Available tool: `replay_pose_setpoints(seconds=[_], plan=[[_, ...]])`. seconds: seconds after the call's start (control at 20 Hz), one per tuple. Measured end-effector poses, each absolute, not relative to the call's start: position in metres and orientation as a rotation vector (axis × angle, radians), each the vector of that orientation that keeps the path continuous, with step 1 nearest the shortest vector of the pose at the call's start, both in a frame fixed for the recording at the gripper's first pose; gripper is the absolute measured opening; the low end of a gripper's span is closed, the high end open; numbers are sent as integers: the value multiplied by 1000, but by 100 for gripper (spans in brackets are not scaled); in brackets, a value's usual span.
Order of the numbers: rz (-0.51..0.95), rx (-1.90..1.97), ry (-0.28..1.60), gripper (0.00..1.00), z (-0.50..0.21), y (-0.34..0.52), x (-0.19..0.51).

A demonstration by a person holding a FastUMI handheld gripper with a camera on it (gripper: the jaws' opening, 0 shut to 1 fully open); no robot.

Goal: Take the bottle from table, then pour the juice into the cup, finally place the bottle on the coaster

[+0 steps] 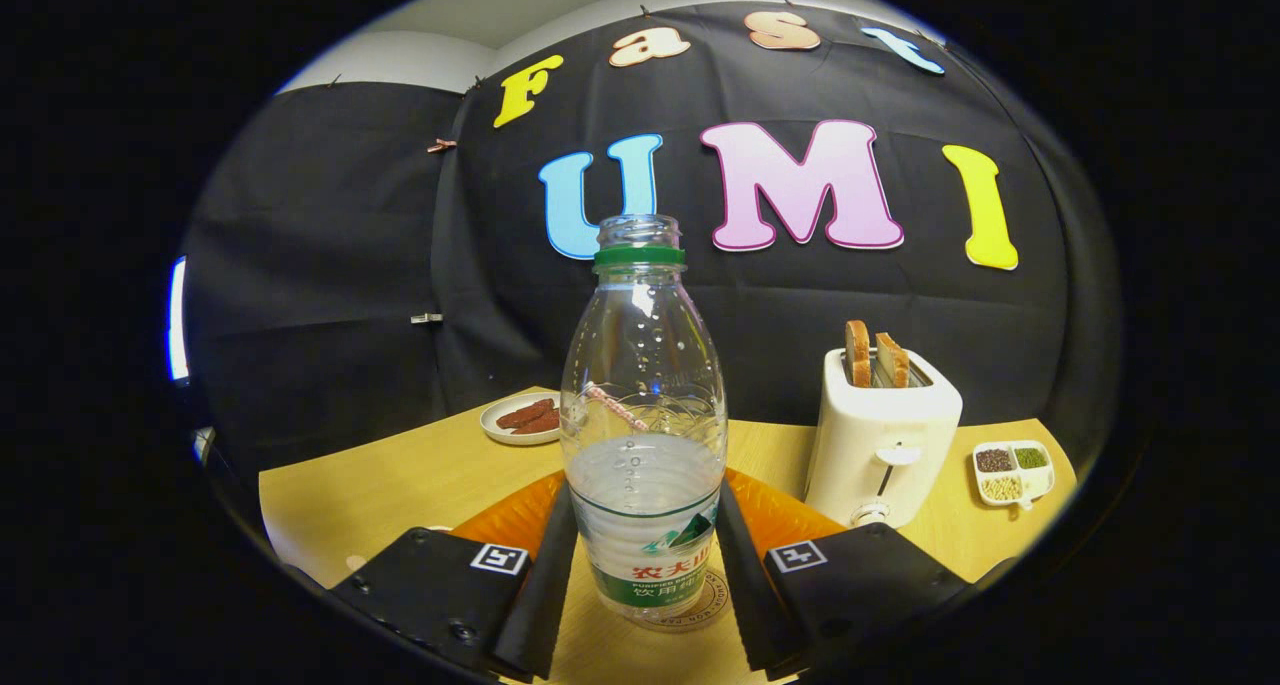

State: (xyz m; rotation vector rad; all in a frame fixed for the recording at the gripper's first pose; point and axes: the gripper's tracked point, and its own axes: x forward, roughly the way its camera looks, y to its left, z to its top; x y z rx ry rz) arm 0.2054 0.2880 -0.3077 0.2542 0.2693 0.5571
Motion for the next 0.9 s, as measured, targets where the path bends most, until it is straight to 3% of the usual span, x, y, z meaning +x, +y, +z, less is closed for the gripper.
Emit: replay_pose_setpoints(seconds=[0.9], plan=[[543,237,275,73,-369,296,233]])
